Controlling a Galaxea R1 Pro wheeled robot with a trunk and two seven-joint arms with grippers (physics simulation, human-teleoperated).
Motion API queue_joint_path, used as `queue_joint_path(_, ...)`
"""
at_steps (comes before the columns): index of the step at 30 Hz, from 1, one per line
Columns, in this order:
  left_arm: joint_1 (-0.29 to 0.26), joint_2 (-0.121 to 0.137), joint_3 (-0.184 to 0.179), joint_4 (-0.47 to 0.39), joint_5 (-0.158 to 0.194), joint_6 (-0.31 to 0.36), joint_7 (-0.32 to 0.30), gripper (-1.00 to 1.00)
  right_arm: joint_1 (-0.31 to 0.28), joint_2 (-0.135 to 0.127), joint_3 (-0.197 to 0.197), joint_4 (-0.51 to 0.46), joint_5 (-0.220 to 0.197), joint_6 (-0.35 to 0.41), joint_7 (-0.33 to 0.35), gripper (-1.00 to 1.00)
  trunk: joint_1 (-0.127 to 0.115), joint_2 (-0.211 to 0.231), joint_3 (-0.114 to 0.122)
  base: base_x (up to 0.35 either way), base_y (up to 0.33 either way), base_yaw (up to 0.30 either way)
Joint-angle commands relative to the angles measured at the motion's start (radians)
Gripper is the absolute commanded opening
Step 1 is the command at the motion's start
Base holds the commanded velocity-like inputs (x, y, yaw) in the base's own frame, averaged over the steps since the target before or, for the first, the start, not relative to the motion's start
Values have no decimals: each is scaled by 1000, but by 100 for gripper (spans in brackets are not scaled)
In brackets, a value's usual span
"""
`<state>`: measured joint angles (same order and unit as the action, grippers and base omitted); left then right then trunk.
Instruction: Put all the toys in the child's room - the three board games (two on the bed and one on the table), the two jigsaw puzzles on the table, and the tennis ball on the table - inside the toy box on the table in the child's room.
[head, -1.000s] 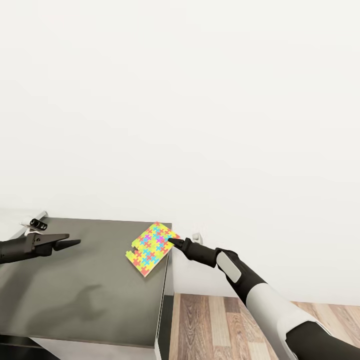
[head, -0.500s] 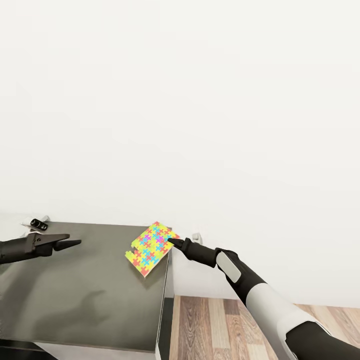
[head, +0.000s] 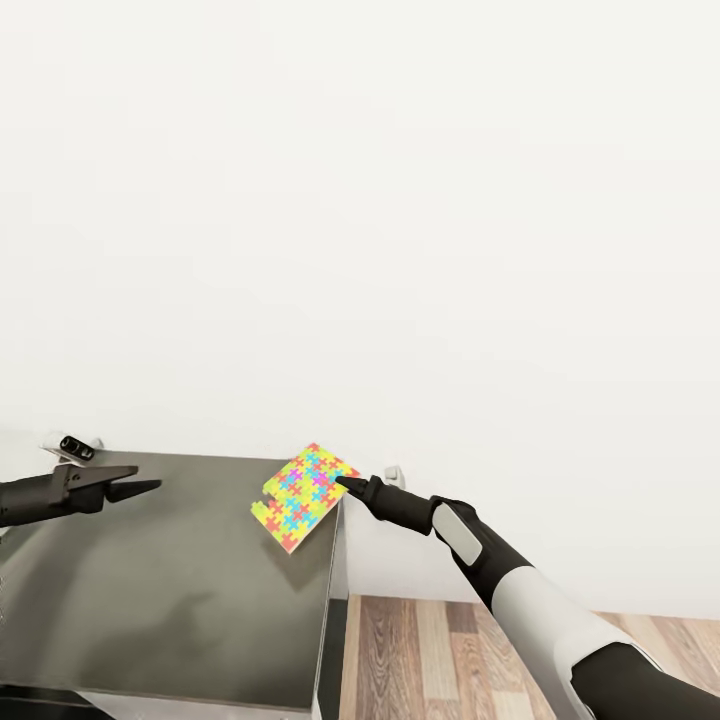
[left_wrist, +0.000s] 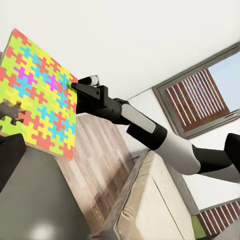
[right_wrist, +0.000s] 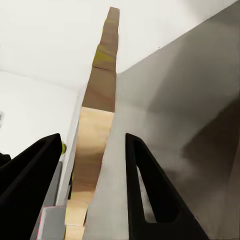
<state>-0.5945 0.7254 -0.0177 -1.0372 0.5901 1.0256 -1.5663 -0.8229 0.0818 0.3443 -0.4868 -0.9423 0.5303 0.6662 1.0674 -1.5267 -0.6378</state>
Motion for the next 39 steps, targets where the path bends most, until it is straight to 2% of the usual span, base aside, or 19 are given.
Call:
queue_joint_path(1, -1, 1, -2, 0, 0, 11, -4, 100, -1, 0, 2, 0, -7, 5, 0, -100, -4, 7, 2, -115, 0, 0)
queue_joint_path(22, -1, 2, -1, -1, 1, 13, -4, 100, -1, 1, 3, 0, -6, 4, 0, -100, -85, 154, 68, -198, 37, 0)
queue_joint_path(39, -1, 1, 2, -1, -1, 13, -4, 100, -1, 1, 1, 0, -6, 3, -2, -100, -150, 273, 121, -15, 4, 0)
